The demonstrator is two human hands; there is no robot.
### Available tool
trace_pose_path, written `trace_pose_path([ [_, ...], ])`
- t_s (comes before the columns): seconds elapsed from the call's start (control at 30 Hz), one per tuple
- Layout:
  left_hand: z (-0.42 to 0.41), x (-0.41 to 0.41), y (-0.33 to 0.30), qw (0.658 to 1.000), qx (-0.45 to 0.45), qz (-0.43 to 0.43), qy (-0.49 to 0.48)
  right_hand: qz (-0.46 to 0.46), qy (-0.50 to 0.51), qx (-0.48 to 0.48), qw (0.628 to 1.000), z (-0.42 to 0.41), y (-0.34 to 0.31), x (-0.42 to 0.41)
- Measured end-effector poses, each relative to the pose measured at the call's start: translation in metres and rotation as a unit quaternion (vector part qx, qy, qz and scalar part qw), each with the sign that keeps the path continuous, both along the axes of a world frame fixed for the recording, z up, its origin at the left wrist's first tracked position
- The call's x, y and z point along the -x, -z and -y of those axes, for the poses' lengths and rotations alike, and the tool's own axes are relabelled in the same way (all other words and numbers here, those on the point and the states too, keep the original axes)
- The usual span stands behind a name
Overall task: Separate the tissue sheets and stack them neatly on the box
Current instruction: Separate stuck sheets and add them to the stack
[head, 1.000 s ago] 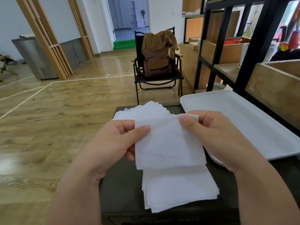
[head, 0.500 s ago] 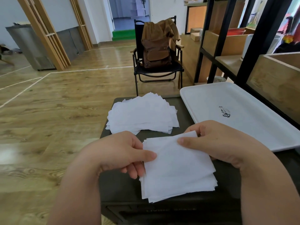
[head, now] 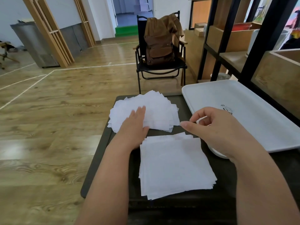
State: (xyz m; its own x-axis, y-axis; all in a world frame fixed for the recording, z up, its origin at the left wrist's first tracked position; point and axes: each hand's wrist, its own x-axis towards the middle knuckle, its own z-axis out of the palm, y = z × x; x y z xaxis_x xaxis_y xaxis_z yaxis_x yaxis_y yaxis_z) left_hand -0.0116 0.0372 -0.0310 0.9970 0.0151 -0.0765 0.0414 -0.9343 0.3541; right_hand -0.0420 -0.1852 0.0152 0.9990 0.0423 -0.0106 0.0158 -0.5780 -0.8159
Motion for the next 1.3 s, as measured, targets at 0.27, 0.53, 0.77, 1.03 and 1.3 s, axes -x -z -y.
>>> trace_pose_path([
  [0.27, -0.006, 0.016, 0.004, 0.993, 0.005, 0.1, -0.062, 0.007, -0.015, -0.027, 1.0, -0.002, 0.004, -0.002],
  [0.53, -0.005, 0.018, 0.008, 0.991, 0.02, 0.113, -0.067, 0.01, -0.009, -0.033, 0.999, -0.005, 0.004, -0.001],
  [0.77, -0.005, 0.017, 0.009, 0.992, 0.023, 0.11, -0.049, 0.009, -0.014, -0.036, 0.999, -0.008, 0.003, -0.001],
  [1.03, -0.001, 0.02, 0.002, 0.978, 0.069, 0.178, -0.079, 0.008, -0.012, -0.045, 0.999, -0.009, 0.002, 0.001],
  [1.3, -0.011, 0.021, -0.001, 0.975, 0.139, 0.152, -0.078, 0.014, -0.008, -0.055, 0.998, -0.009, 0.003, 0.0],
])
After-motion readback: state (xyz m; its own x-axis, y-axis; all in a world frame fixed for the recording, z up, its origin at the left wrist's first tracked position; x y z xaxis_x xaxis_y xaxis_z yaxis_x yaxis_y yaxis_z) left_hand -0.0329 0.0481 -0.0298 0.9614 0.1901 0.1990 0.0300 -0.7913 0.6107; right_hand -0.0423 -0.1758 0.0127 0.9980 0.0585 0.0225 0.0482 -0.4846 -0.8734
